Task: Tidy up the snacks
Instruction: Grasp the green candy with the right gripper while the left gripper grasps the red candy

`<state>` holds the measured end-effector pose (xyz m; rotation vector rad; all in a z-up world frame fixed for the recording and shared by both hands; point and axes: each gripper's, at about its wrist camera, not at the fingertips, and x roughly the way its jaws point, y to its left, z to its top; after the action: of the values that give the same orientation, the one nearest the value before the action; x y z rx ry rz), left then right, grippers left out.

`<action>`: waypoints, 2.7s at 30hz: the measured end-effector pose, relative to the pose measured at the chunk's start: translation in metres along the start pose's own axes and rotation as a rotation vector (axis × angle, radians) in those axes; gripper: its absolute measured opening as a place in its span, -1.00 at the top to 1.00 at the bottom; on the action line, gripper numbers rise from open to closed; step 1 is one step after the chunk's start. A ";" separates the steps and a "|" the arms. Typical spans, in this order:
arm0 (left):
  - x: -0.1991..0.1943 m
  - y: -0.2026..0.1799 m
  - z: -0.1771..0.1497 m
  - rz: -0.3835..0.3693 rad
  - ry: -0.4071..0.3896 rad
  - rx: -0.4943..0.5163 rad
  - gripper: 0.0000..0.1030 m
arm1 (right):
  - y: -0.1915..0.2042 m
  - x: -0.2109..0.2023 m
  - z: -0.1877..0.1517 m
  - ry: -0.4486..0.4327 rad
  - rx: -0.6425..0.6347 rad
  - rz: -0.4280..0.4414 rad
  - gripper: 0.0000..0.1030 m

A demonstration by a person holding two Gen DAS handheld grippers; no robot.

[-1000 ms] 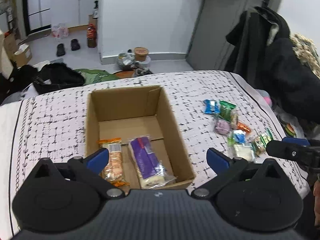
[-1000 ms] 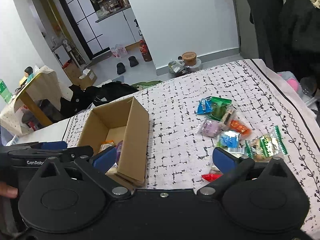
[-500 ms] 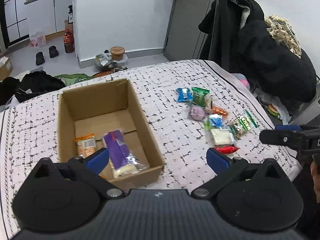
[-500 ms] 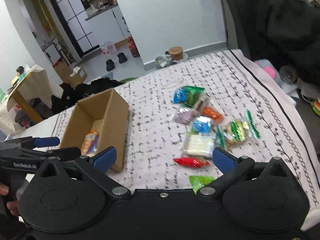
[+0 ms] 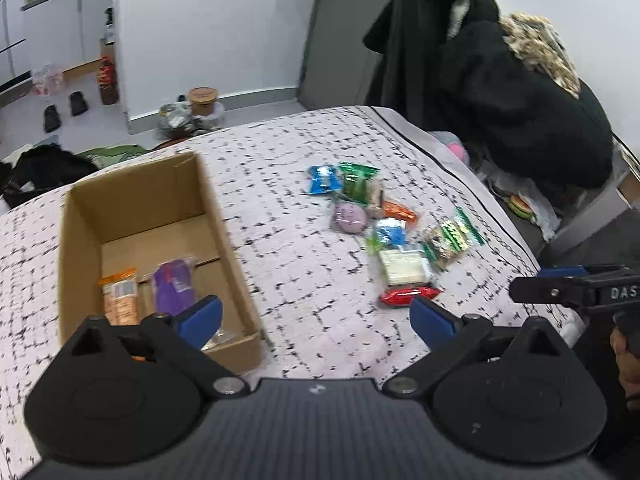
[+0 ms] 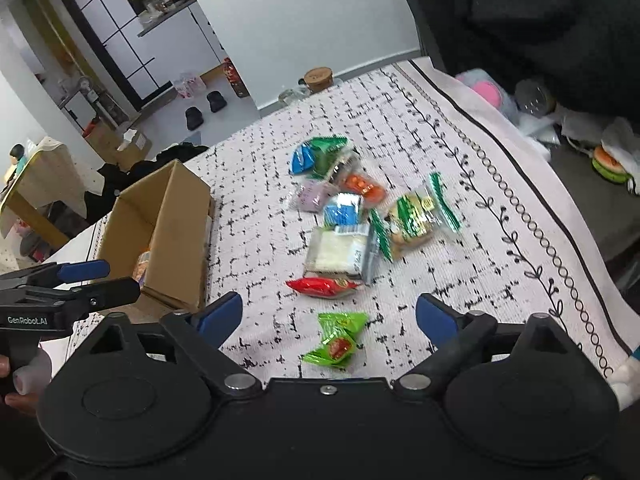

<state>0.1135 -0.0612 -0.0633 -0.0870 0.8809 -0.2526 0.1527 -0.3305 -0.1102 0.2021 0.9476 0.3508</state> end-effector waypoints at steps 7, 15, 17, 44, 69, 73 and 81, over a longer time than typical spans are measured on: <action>0.023 -0.014 0.005 -0.065 0.044 0.073 -0.78 | -0.011 0.016 -0.008 0.065 0.047 0.029 -0.54; 0.056 -0.024 0.011 -0.105 0.107 0.151 -0.57 | -0.020 0.042 -0.015 0.123 0.118 0.035 -0.35; 0.066 -0.028 0.013 -0.106 0.126 0.183 -0.50 | -0.018 0.047 -0.015 0.135 0.119 0.035 -0.32; 0.155 -0.076 0.014 -0.230 0.261 0.270 0.03 | -0.049 0.073 -0.019 0.198 0.179 -0.083 0.45; 0.177 -0.093 0.006 -0.219 0.293 0.300 0.52 | -0.064 0.063 -0.023 0.189 0.210 -0.095 0.45; 0.171 -0.088 0.007 -0.243 0.296 0.290 0.77 | -0.062 0.062 -0.023 0.186 0.210 -0.097 0.45; 0.157 -0.077 0.007 -0.246 0.276 0.246 0.86 | -0.054 0.058 -0.019 0.160 0.199 -0.081 0.45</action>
<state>0.2003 -0.1758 -0.1634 0.0714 1.1066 -0.6114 0.1794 -0.3576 -0.1823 0.3203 1.1461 0.1997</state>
